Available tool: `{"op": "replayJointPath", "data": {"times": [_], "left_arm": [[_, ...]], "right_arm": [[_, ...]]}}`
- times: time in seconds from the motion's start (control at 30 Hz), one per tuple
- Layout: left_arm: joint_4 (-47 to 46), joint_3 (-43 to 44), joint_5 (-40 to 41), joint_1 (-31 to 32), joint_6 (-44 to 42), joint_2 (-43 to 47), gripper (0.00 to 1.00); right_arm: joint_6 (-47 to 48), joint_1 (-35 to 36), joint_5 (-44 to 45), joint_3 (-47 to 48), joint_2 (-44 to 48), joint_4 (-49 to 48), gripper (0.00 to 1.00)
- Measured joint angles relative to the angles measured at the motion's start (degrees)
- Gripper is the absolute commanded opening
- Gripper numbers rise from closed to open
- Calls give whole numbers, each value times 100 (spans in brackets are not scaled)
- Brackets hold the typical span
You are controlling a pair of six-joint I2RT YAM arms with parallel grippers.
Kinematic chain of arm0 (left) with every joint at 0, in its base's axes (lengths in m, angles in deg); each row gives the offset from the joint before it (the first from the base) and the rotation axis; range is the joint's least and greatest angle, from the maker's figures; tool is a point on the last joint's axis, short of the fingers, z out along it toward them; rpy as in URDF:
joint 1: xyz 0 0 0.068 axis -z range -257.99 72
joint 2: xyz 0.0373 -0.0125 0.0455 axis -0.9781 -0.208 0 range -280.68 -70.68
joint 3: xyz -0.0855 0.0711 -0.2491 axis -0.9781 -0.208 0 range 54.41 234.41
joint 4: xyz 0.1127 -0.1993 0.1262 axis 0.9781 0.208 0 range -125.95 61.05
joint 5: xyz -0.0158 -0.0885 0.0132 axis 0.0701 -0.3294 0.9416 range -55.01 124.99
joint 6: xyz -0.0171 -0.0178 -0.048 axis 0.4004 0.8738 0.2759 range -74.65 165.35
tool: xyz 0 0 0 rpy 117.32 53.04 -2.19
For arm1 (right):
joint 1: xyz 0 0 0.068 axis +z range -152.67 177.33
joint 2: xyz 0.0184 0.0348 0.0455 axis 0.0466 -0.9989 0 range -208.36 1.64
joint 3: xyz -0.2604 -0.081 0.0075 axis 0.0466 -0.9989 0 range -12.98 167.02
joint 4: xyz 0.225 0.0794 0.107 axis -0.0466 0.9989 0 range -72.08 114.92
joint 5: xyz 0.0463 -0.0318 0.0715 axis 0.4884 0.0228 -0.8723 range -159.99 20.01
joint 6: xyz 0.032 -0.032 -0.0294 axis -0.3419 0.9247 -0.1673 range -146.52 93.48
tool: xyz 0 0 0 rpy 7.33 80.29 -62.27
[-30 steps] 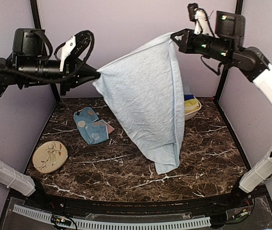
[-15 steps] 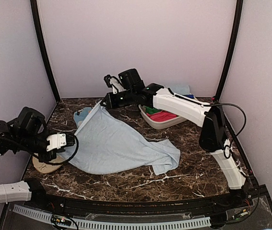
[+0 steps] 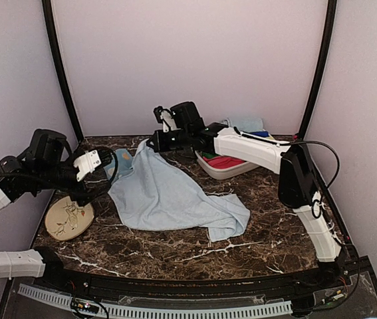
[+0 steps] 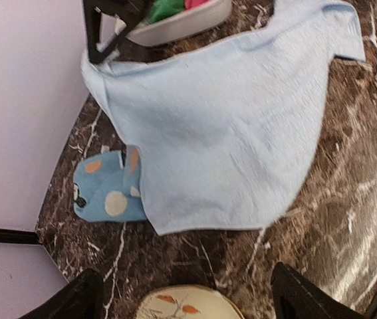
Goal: Roll the towels
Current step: Flatten out the towel at the center of the board.
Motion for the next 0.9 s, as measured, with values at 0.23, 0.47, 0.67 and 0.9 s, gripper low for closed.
{"op": "replayJointPath", "data": {"times": [0.23, 0.47, 0.67, 0.9], "left_arm": [[-2120, 275, 76, 0, 249, -1429, 89], [-2450, 632, -452, -481, 411, -2297, 85], [-2081, 946, -1604, -680, 407, -2286, 82], [-1161, 1425, -2780, -680, -284, -2286, 76]], "right_arm": [[-20, 450, -107, -706, 380, -103, 0], [-282, 671, -503, -1952, 1239, -732, 0], [-748, 632, -1139, -2564, 1635, -1600, 0], [-1014, 623, -1827, -2627, 1637, -1965, 0]]}}
